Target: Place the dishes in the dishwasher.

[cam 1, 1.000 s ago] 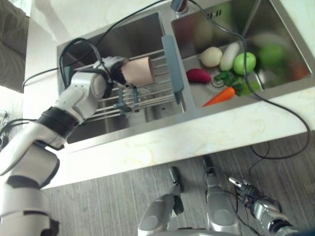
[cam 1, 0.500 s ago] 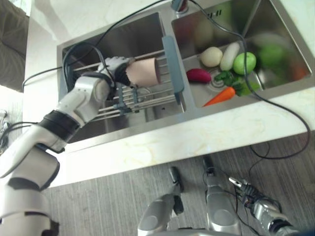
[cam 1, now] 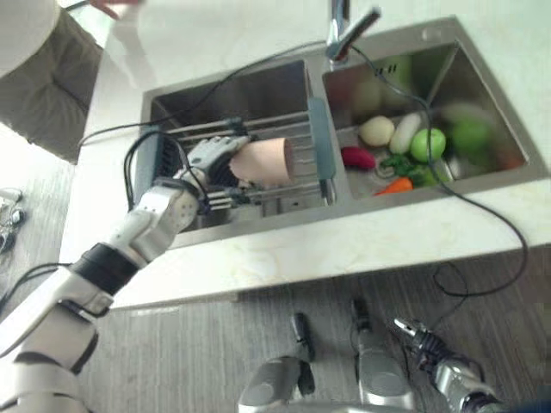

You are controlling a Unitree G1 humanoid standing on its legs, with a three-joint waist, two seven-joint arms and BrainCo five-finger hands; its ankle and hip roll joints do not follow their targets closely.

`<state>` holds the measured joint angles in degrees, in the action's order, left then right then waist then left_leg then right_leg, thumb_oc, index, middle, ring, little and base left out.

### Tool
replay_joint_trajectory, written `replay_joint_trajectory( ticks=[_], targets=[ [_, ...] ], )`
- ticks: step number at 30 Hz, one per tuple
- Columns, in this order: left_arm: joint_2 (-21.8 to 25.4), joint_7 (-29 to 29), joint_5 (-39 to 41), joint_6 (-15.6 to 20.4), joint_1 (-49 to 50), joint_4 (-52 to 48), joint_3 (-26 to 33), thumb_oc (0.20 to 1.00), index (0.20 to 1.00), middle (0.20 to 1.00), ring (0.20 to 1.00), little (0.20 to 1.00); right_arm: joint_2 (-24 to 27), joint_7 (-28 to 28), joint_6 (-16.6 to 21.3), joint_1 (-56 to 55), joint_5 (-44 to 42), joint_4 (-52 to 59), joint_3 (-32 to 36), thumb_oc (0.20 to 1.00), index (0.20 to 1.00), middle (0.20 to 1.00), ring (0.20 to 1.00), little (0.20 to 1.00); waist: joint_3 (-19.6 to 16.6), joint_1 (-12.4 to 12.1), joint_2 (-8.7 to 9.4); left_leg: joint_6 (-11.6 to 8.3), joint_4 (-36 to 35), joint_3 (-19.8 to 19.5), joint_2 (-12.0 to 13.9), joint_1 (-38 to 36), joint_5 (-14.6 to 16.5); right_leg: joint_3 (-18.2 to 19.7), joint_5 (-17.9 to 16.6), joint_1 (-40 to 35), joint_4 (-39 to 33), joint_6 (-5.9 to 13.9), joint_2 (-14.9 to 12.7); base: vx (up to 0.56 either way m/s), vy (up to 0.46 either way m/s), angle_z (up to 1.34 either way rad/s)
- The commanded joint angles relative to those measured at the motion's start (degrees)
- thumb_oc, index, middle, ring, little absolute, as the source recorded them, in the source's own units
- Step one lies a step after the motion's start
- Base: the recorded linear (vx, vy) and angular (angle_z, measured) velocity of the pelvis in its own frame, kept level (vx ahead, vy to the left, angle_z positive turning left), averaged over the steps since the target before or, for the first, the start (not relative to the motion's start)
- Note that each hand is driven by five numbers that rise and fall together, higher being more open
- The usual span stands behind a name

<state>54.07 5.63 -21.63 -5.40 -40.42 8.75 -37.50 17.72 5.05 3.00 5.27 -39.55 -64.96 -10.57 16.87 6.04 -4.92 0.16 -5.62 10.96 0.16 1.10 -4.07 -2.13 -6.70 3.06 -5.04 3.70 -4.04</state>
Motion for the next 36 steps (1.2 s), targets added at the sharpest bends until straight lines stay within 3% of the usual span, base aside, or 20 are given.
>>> replay_joint_trajectory(
  ticks=[1, 7, 13, 17, 21, 26, 32, 36],
  targets=[
    [1.1, 4.3, -3.9, -0.9, -1.1, 0.2, 4.7, 0.2, 0.2, 0.2, 0.2, 0.2, -0.8, -1.2, -0.4, -4.3, -1.3, -0.8, 0.0, 1.0, 1.0, 1.0, 1.0, 1.0, -4.7, -0.8, 0.11, -1.26, 0.6, 0.6, -0.1, -2.2, 3.5, -3.9, 0.7, -1.7, 0.0, 5.01, -4.8, 0.07, -0.009, 0.11],
    [-0.4, 8.3, -5.6, -2.0, 2.2, -0.2, 6.8, 0.2, 0.2, 0.2, 0.2, 0.2, -2.5, -1.8, -1.0, -6.1, -0.8, -3.6, 0.8, 1.0, 1.0, 1.0, 1.0, 1.0, -9.0, -2.0, 0.72, -0.9, 0.6, 0.2, 0.3, -5.1, 4.3, -5.1, 2.3, -5.2, 0.0, 4.25, -3.9, 0.04, -0.006, 0.12],
    [-2.2, 20.0, -1.5, -0.4, 4.8, 0.3, 11.4, 0.2, 0.2, 0.2, 0.2, 0.2, -3.9, -1.4, -0.6, -6.9, 1.1, -5.7, 1.1, 1.0, 1.0, 1.0, 1.0, 1.0, -11.5, -3.0, 1.89, -0.48, 0.6, -0.6, 0.4, -7.1, 5.0, -5.7, 3.2, -7.9, 0.0, 3.64, -3.0, -0.01, 0.002, 0.07],
    [-7.4, 28.5, 0.0, 2.3, 9.2, -0.9, 17.7, 0.2, 0.2, 0.2, 0.2, 0.2, -4.6, -1.8, -1.5, -6.8, 3.7, -6.9, 1.6, 1.0, 1.0, 1.0, 1.0, 1.0, -13.2, -4.3, 2.97, -0.26, 0.6, -1.9, 0.5, -8.1, 5.2, -6.5, 3.8, -9.5, 0.3, 2.94, -2.5, 0.0, 0.003, 0.14],
    [-12.4, 31.9, 0.2, 4.4, 15.1, -5.3, 24.3, 0.2, 0.2, 0.2, 0.2, 0.2, -4.8, -1.8, -2.2, -6.5, 6.4, -6.9, 1.6, 1.0, 1.0, 1.0, 1.0, 1.0, -14.1, -6.1, 3.69, -0.02, 0.6, -3.9, 0.5, -8.8, 5.3, -7.5, 4.7, -10.8, 0.7, 2.02, -1.9, 0.02, -0.035, 0.15],
    [-17.4, 30.1, 13.2, 13.2, 23.8, -11.7, 34.3, 0.2, 0.2, 0.2, 0.2, 0.2, -4.8, -0.7, -3.3, -5.5, 9.2, -6.3, 1.7, 1.0, 1.0, 1.0, 1.0, 1.0, -14.4, -9.6, 4.45, -0.76, 1.1, -6.8, 1.1, -8.8, 4.9, -9.7, 5.7, -12.0, 0.4, 0.81, -0.9, 0.01, -0.122, 0.28],
    [-19.3, 28.6, 16.7, 14.5, 29.9, -16.4, 40.1, 0.2, 0.2, 0.2, 0.2, 0.2, -4.8, 0.6, -3.7, -4.9, 12.5, -6.5, 0.9, 1.0, 1.0, 1.0, 1.0, 1.0, -13.5, -12.6, 4.67, -2.07, 5.1, -9.6, 1.6, -6.0, 4.6, -11.9, 6.0, -12.3, 0.3, -0.26, -0.3, -0.02, -0.132, 0.3],
    [-19.8, 27.7, 18.5, 16.2, 32.4, -17.9, 43.3, 0.2, 0.2, 0.2, 0.2, 0.2, -4.6, 0.1, -3.6, -4.3, 12.3, -7.0, -0.1, 1.0, 1.0, 1.0, 1.0, 1.0, -11.7, -15.5, 3.92, -4.26, 5.4, -11.9, 2.4, -1.6, 0.5, -14.2, 5.9, -12.8, 0.0, -0.36, 0.2, -0.09, -0.071, 0.51]
  ],
)
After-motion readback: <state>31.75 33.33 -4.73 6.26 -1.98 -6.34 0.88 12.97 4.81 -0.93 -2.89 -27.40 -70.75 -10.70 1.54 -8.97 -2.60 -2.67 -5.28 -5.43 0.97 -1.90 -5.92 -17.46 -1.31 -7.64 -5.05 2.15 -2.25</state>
